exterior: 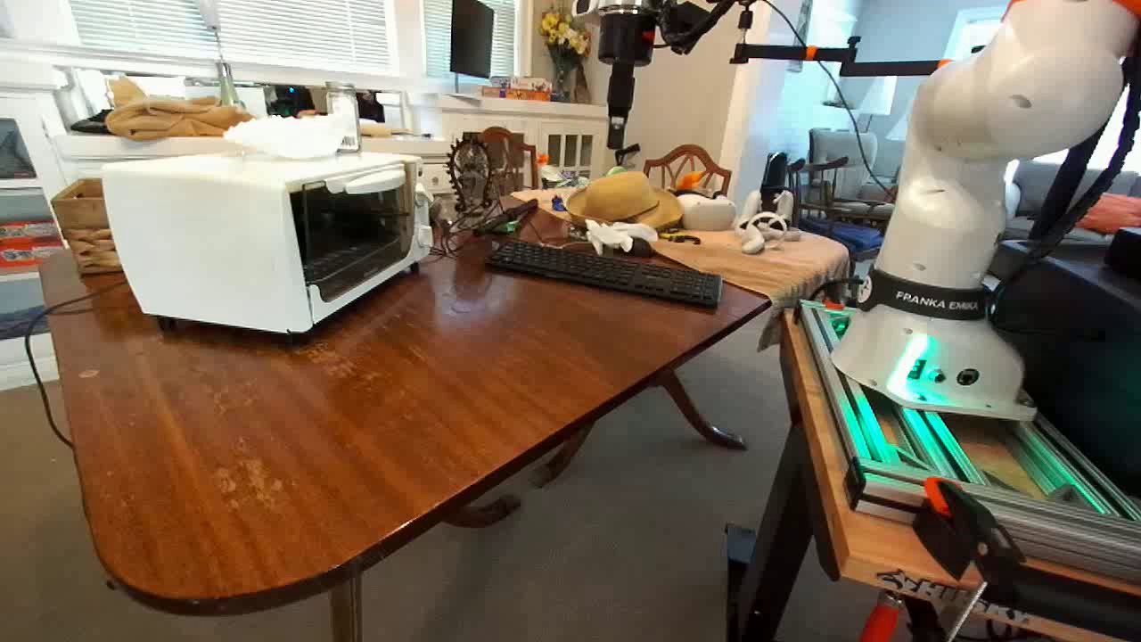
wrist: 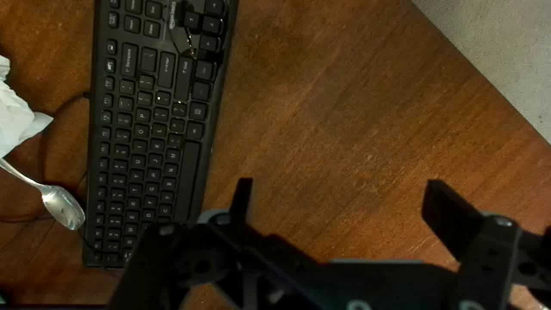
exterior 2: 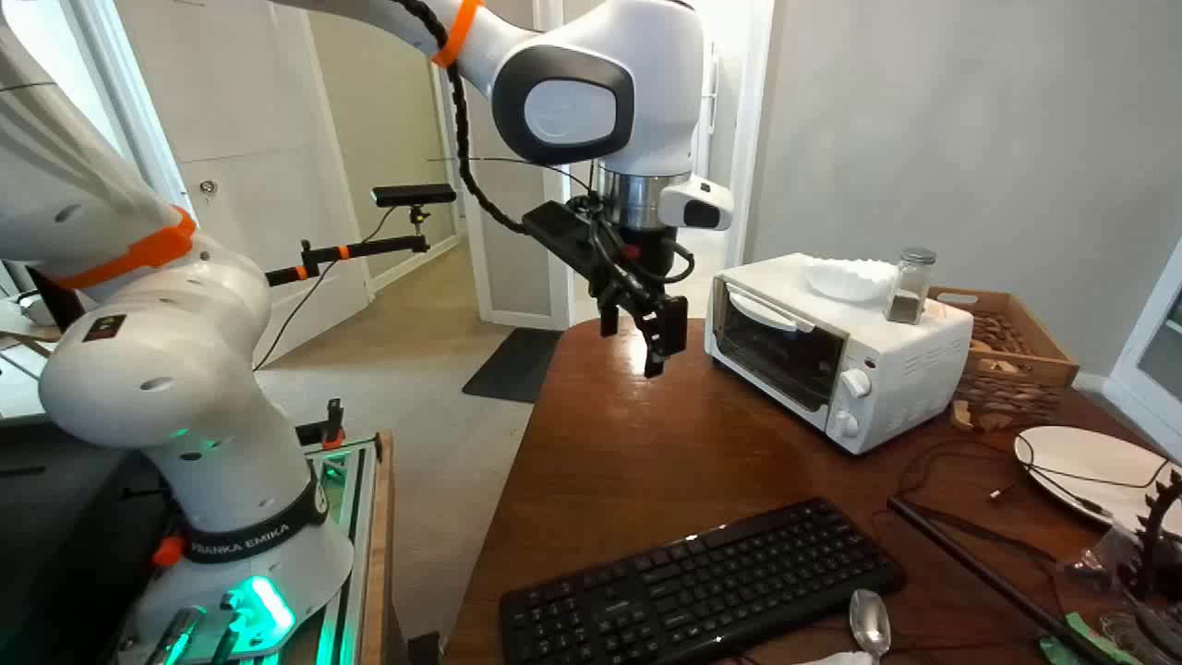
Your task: Open the oven then pull out the tray
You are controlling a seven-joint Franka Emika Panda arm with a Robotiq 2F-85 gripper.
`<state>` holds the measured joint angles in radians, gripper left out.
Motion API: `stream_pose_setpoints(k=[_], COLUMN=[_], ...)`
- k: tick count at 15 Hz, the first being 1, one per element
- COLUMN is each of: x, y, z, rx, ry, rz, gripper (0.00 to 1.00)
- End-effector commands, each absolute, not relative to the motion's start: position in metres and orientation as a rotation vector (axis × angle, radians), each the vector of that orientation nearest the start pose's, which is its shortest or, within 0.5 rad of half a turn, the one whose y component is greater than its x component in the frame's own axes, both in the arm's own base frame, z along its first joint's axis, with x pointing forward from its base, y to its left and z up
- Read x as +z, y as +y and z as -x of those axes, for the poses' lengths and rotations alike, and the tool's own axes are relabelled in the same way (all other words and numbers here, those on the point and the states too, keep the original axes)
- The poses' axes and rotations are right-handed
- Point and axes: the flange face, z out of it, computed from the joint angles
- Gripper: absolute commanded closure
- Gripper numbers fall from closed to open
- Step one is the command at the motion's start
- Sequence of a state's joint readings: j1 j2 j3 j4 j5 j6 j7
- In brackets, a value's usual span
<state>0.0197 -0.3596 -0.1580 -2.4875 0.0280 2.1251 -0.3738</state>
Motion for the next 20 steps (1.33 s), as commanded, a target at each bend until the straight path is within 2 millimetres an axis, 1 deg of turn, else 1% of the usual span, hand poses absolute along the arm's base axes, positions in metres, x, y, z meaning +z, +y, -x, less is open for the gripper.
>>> stream_pose_setpoints(k=[1,14,15,17,20], x=[0.416,0.416,0.417,0.418,0.421], y=[-0.057,-0.057,-0.058,-0.059,-0.053], z=[-0.42,-0.42,-0.423,-0.434,-0.46], rx=[-0.018,-0.018,-0.016,-0.007,-0.041], ry=[-0.352,-0.352,-0.311,-0.108,0.111], rz=[3.043,3.043,3.03,2.971,2.898], gripper=[0.0,0.0,0.0,0.0,0.0])
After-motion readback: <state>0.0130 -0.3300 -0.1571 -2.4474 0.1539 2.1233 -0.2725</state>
